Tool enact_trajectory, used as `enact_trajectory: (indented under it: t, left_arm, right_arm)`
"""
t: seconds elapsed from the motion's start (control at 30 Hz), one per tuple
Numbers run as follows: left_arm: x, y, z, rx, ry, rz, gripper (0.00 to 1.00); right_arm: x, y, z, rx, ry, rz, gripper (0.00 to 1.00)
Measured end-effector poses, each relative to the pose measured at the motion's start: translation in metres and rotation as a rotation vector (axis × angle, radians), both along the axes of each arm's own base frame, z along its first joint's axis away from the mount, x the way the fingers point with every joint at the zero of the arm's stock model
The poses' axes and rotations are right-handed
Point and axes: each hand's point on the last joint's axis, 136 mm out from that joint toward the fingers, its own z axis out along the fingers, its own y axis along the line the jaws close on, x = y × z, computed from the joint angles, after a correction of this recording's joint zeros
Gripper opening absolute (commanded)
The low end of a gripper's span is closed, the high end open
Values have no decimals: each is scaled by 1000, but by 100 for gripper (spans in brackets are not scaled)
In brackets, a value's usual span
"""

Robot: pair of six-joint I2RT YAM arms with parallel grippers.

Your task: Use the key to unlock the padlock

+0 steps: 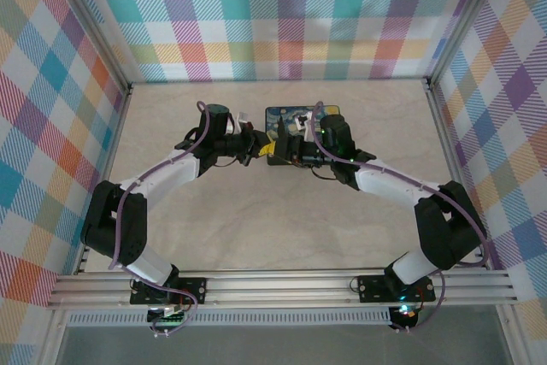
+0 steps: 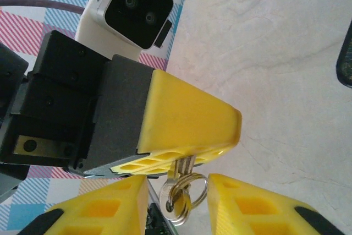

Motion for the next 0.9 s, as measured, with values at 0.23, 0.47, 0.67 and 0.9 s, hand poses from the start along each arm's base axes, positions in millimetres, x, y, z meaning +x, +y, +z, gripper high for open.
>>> enact_trajectory:
  t: [0.23, 0.47, 0.67, 0.9]
  left_arm:
    - [0, 0, 1, 2, -5, 1, 0]
    - [1, 2, 1, 12, -18, 4, 12]
    - [-1, 9, 3, 48, -36, 10, 27]
    - [-5, 14, 6, 90, -63, -9, 25]
  right_arm:
    - [0, 3, -4, 15, 32, 12, 21]
    - [1, 3, -3, 22, 42, 2, 5]
    - [-6, 2, -9, -3, 23, 52, 3]
    - [-11, -7, -18, -52, 8, 88, 3]
